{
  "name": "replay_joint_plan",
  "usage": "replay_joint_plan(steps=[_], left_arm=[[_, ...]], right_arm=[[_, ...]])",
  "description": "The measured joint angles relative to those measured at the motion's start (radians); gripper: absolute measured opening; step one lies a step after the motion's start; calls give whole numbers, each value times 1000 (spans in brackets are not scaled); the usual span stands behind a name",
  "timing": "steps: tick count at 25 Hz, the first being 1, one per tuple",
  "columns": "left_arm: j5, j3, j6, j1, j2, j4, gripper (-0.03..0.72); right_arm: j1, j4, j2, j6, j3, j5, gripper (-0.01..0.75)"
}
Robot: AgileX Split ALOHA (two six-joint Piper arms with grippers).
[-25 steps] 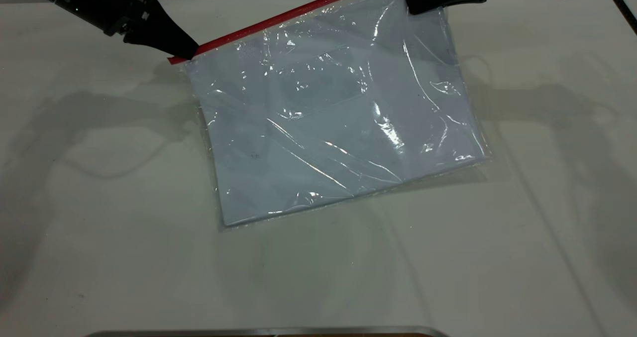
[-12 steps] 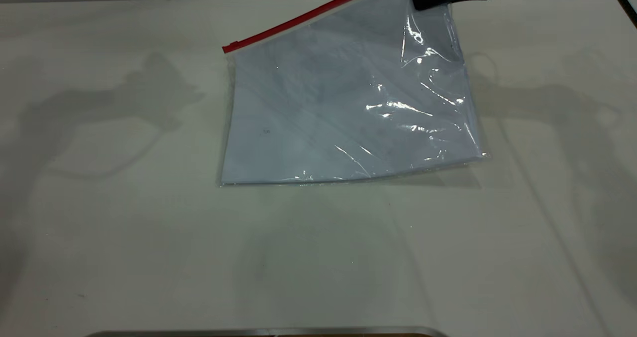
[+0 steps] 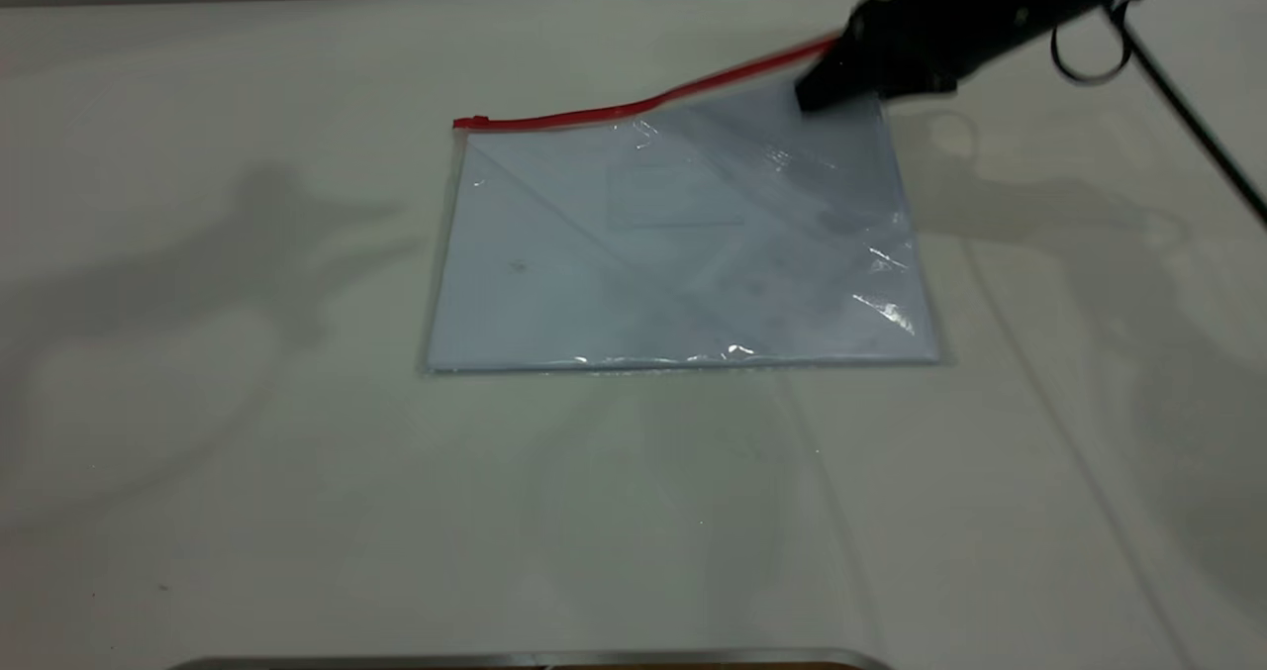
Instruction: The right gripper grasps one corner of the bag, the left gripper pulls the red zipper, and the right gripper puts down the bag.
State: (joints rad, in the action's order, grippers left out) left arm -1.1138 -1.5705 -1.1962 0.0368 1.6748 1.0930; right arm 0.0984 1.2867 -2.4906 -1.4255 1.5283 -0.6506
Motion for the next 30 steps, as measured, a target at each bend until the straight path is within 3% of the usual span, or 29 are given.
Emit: replay_joint_plan(steps=[3, 6, 9, 12, 18, 23, 30], left_arm=[[-36, 0, 106, 0, -98, -39, 416], [-54, 0, 216, 0, -166, -106, 416], [-54, 0, 332, 0, -208, -164, 416], [-54, 9, 448, 0, -245, -232, 416], [-54, 18, 692, 0, -348, -445, 416], [-54, 83, 861, 0, -497, -651, 416], [-54, 371, 903, 0, -761, -819, 416]], right_arm=[[0, -261, -5, 190, -10, 134, 449], [-6, -639, 24, 580, -16, 158, 455], [-6, -952, 101, 966, -17, 0, 455], [4, -1055, 203, 1161, -17, -206, 455], [48, -1029, 383, 1093, -18, -515, 456], [88, -986, 555, 1072, -98, -541, 429], [111, -978, 874, 1093, -381, -549, 403]])
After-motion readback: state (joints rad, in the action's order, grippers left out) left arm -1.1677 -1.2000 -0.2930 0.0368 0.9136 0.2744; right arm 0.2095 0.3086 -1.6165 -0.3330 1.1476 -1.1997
